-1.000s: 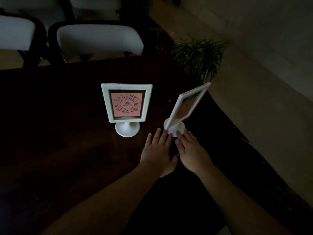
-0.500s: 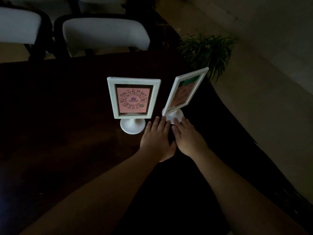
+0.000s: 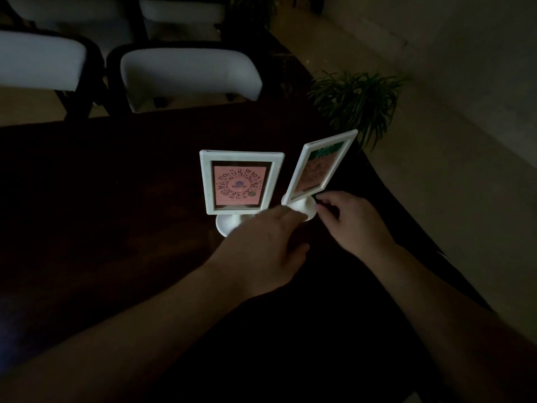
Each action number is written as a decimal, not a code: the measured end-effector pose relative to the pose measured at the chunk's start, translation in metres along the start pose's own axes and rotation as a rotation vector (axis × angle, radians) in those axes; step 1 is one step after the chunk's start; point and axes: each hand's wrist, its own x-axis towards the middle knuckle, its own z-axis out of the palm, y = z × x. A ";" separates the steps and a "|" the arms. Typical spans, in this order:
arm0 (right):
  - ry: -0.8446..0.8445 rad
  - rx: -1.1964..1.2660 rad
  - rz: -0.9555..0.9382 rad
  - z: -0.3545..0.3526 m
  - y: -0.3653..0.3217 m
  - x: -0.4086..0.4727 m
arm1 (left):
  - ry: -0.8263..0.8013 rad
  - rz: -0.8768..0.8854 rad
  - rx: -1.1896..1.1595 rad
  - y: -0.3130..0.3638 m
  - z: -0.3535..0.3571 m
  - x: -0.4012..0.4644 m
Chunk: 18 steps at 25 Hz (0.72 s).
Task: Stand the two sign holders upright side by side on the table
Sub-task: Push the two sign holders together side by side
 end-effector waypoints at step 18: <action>-0.210 -0.230 -0.176 -0.092 -0.050 0.091 | -0.170 -0.115 0.398 -0.048 -0.124 0.057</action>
